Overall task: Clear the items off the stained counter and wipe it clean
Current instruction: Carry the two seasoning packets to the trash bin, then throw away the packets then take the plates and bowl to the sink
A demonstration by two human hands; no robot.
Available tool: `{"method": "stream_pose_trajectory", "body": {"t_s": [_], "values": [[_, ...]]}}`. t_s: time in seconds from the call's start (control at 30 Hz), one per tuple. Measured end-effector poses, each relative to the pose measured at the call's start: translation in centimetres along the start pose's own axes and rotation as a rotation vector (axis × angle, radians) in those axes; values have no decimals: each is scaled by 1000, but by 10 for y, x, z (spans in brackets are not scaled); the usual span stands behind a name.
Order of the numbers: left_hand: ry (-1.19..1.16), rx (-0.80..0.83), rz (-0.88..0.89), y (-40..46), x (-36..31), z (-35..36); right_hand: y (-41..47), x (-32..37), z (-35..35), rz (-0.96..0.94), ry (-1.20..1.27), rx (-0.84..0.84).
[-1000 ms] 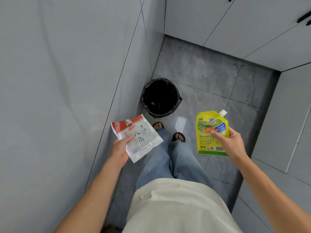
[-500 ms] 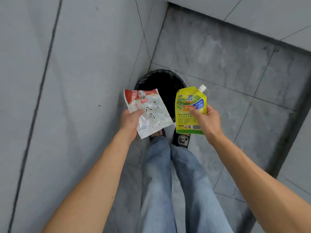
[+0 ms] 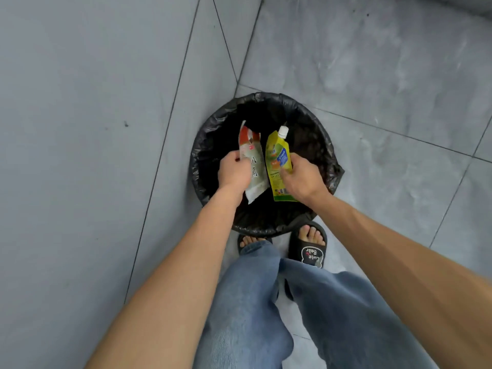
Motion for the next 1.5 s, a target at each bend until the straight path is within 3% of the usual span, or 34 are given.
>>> {"method": "stream_pose_trajectory", "body": {"t_s": [0.17, 0.33, 0.87, 1.0, 1.33, 1.5], "values": [[106, 65, -55, 0, 17, 4, -1, -2, 7, 35, -82, -6], [91, 122, -72, -66, 12, -19, -56, 5, -11, -23, 11, 9], [326, 234, -99, -438, -56, -152, -421, -39, -182, 236, -7, 129], [390, 230, -55, -502, -81, -185, -488, -35, -217, 249, 121, 107], [522, 222, 14, -551, -86, -222, -566, -36, -244, 200, 366, -47], [646, 299, 29, -550, -94, -235, -598, -60, -221, 313, 506, -161]]}}
Point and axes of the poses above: each hand's wrist, its own y-axis towards the middle knuckle, its own z-axis out of the palm, x = y × z, the point moved 3 cm from there along y, towards the middle knuckle, and after that the axes turned 5 degrees about z, right-handed, at the moved point
